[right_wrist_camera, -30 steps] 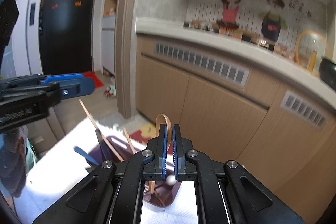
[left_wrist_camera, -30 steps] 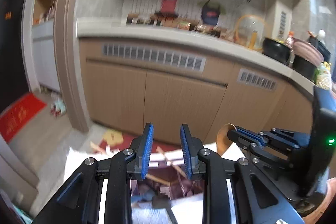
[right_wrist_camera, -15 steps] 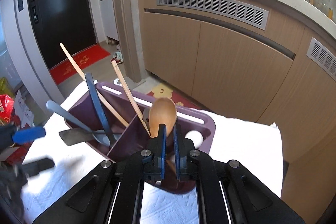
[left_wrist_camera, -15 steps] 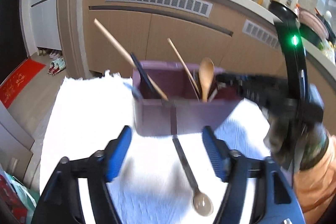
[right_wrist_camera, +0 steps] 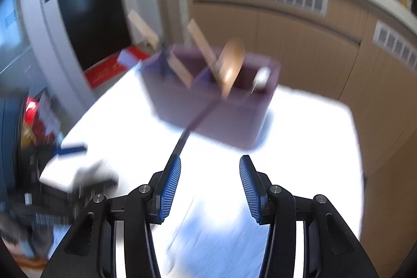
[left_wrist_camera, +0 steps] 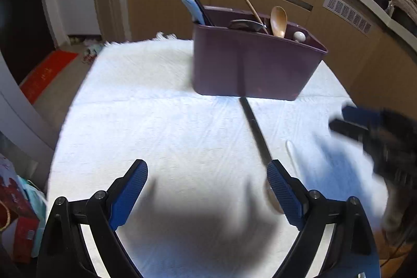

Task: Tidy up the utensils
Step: 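Move the left tool to the dark spoon while the right tool approaches the white spoon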

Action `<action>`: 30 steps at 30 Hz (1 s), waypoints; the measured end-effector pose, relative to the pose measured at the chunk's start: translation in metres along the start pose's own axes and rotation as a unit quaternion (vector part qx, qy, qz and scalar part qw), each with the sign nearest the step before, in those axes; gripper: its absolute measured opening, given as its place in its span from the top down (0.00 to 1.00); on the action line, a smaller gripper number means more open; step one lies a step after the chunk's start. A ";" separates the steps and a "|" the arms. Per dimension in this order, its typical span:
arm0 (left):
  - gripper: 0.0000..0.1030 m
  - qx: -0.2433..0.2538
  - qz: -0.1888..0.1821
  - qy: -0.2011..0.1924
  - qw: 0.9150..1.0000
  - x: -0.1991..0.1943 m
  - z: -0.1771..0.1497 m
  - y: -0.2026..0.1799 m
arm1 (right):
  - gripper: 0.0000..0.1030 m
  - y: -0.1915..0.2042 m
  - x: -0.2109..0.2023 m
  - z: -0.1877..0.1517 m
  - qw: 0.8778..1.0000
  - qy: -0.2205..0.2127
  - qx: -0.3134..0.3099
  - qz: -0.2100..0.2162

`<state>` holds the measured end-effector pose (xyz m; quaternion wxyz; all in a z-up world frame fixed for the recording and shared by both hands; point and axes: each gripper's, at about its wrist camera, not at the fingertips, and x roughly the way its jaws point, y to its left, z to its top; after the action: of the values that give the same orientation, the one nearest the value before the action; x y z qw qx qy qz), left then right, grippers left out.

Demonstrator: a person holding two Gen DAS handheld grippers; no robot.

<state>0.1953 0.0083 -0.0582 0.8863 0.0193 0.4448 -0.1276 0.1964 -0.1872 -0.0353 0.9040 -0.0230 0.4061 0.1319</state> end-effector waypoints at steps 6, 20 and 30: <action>0.12 0.014 0.051 -0.033 0.998 -0.017 -0.014 0.007 | 0.53 0.025 0.001 -0.065 0.998 0.051 0.005 0.040; 0.11 0.024 0.019 0.011 0.999 -0.008 -0.012 -0.021 | 0.67 0.051 0.002 -0.097 0.997 0.067 -0.045 0.021; 0.11 0.052 0.005 0.067 0.996 0.025 -0.004 -0.068 | 0.69 -0.038 -0.016 -0.100 0.997 0.039 0.040 -0.051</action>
<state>0.1893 -0.0616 -0.0751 0.8530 0.0757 0.4957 -0.1445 0.1226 -0.2424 -0.0929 0.8930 -0.0129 0.4447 0.0680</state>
